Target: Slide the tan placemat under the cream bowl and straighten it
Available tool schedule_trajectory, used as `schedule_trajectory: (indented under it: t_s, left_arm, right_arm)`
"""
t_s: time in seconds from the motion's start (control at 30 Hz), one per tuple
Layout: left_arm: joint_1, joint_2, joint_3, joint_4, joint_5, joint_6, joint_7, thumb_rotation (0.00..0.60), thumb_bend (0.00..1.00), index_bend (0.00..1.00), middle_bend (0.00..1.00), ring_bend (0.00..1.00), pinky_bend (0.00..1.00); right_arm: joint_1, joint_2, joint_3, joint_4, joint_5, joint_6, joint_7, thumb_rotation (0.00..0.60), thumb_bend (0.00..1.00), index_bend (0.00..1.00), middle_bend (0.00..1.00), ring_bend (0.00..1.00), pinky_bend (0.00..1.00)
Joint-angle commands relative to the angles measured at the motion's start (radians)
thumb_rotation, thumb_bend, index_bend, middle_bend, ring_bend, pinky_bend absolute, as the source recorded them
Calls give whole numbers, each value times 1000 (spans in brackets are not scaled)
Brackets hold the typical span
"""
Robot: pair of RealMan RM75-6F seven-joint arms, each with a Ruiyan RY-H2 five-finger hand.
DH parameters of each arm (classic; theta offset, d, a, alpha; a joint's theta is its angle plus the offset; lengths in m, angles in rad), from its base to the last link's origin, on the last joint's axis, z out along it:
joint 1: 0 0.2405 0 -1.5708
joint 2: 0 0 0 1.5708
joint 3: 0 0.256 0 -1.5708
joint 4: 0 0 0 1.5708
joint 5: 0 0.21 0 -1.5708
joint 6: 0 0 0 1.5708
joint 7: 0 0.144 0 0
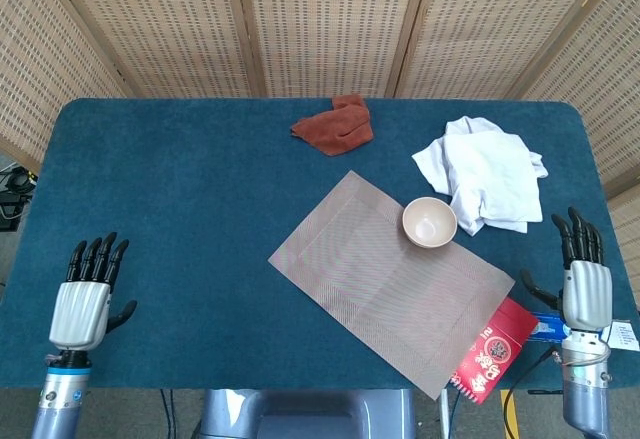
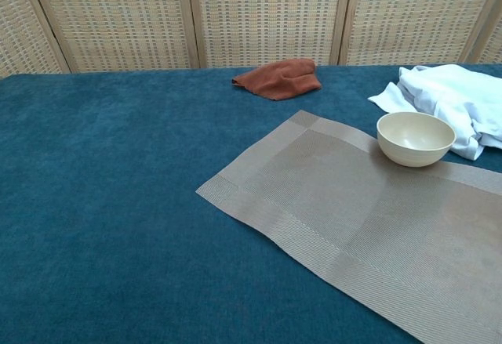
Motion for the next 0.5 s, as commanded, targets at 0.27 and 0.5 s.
schedule_trajectory:
  t_s: [0.27, 0.5]
  left_arm:
    - [-208, -79, -102, -39, -50, -247, 165, 600, 24, 101, 0, 0, 0]
    - [-369, -196, -151, 50, -118, -424, 308, 600, 26, 106, 0, 0, 0]
  right_arm:
    - [-3, 3, 18, 16, 12, -7, 25, 600, 400, 123, 0, 0, 0]
    - [-10, 15, 37, 18, 24, 1, 47, 600, 401, 123, 0, 0, 0]
